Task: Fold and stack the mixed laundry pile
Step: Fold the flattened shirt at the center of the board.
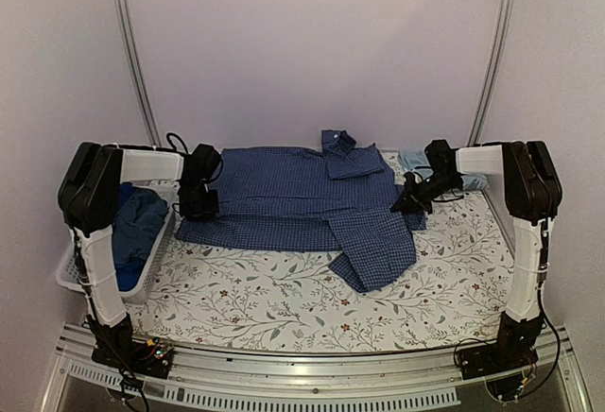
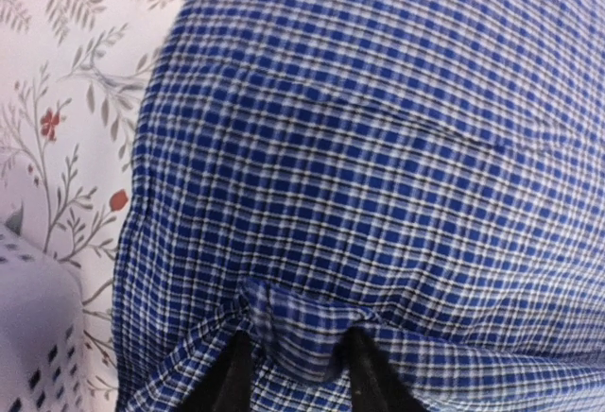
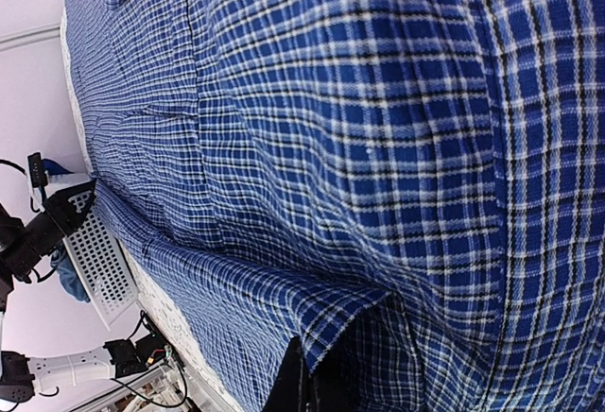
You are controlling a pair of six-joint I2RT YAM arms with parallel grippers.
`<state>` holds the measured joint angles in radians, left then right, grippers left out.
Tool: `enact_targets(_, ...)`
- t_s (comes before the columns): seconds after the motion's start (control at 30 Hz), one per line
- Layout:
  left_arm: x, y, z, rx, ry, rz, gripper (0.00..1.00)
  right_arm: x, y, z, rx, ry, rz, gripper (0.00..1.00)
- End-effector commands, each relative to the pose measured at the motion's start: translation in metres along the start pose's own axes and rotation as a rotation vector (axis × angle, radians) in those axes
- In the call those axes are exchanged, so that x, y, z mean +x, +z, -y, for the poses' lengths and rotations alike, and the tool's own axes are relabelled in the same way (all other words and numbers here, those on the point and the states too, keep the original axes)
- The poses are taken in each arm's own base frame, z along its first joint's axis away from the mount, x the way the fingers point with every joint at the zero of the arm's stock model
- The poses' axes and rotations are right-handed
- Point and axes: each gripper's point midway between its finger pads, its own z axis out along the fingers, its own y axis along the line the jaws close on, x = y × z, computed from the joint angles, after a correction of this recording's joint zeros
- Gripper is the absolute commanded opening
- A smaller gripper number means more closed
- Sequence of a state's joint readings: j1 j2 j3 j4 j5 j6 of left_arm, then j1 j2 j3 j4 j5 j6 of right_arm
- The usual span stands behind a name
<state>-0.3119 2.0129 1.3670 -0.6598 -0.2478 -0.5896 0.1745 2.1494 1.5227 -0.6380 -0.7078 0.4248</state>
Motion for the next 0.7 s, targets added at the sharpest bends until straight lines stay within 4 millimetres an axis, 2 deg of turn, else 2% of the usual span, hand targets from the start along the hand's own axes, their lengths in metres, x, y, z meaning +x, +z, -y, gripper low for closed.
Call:
enact_targets(0.0,-0.01,-0.007,-0.003,-0.015,-0.002,0.032,0.46,-0.008,0.006,0.011,0.025,-0.018,0.007,0.0)
enact_targets(0.07,-0.016,-0.027,0.006,0.018,0.023,0.09,0.58,-0.004,0.009,0.017,0.037,-0.018,-0.005,0.0)
enact_targets(0.2,-0.016,-0.058,0.04,0.145,0.099,0.159,0.63,0.006,0.015,0.031,0.071,-0.022,-0.018,0.0)
enact_targets(0.3,0.007,-0.043,0.052,0.181,0.115,0.085,0.64,0.019,0.022,0.043,0.102,-0.014,-0.044,0.0)
enact_targets(0.5,0.054,-0.009,0.045,0.18,0.079,-0.052,0.6,0.045,0.025,0.057,0.137,0.001,-0.084,0.0)
enact_targets(0.67,0.089,-0.005,0.042,0.189,0.108,-0.115,0.57,0.083,0.022,0.061,0.146,0.015,-0.135,0.0)
